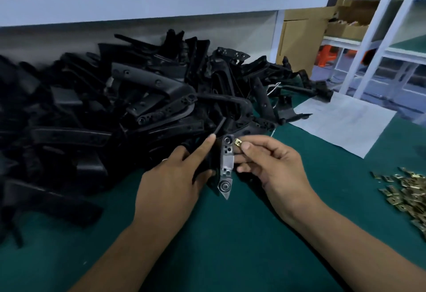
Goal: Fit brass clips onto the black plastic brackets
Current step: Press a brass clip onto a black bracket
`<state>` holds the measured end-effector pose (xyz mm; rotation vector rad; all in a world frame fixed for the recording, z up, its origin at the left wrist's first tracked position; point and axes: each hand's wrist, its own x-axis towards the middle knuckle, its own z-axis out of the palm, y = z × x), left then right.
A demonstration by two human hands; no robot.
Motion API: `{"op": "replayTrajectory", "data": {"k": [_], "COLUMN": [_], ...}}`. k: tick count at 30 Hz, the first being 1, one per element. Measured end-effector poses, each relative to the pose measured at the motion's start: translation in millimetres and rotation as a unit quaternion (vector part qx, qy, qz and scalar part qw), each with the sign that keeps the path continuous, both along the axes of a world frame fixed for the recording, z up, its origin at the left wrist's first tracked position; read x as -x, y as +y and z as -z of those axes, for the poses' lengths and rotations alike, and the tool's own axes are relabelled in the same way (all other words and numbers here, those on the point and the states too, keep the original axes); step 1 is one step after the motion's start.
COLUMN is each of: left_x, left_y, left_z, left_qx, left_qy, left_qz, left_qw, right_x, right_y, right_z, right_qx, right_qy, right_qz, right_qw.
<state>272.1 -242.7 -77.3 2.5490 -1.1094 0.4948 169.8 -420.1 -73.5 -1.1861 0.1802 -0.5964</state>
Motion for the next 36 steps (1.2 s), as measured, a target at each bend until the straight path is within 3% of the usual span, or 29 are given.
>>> {"op": "replayTrajectory", "data": {"k": [6, 13, 19, 25, 32, 36], "left_x": [-0.7, 1.9, 4.0, 5.2, 4.6, 3.6], "left_y": [0.2, 1.5, 2.6, 1.8, 2.3, 4.0], "left_z": [3.0, -0.9, -0.9, -3.0, -2.0, -0.8], "left_qx": [0.006, 0.013, 0.010, 0.024, 0.009, 0.034], "left_qy": [-0.002, 0.022, 0.007, 0.014, 0.014, 0.039], "left_qz": [-0.003, 0.000, -0.001, 0.001, 0.003, 0.028], "left_qw": [1.000, 1.000, 1.000, 1.000, 1.000, 0.998], "right_x": [-2.9, 0.0, 2.1, 1.5, 1.9, 4.6], "right_y": [-1.2, -1.2, 3.7, 2.9, 1.6, -3.8], "right_z": [5.8, 3.7, 1.3, 0.4, 3.8, -1.6], "right_qx": [0.056, 0.053, 0.144, 0.111, 0.154, 0.085], "right_qy": [0.000, -0.019, -0.019, -0.008, -0.011, -0.017], "right_qz": [-0.009, -0.004, 0.023, 0.047, 0.034, -0.045], "right_qw": [0.998, 0.998, 0.989, 0.993, 0.987, 0.995]}}
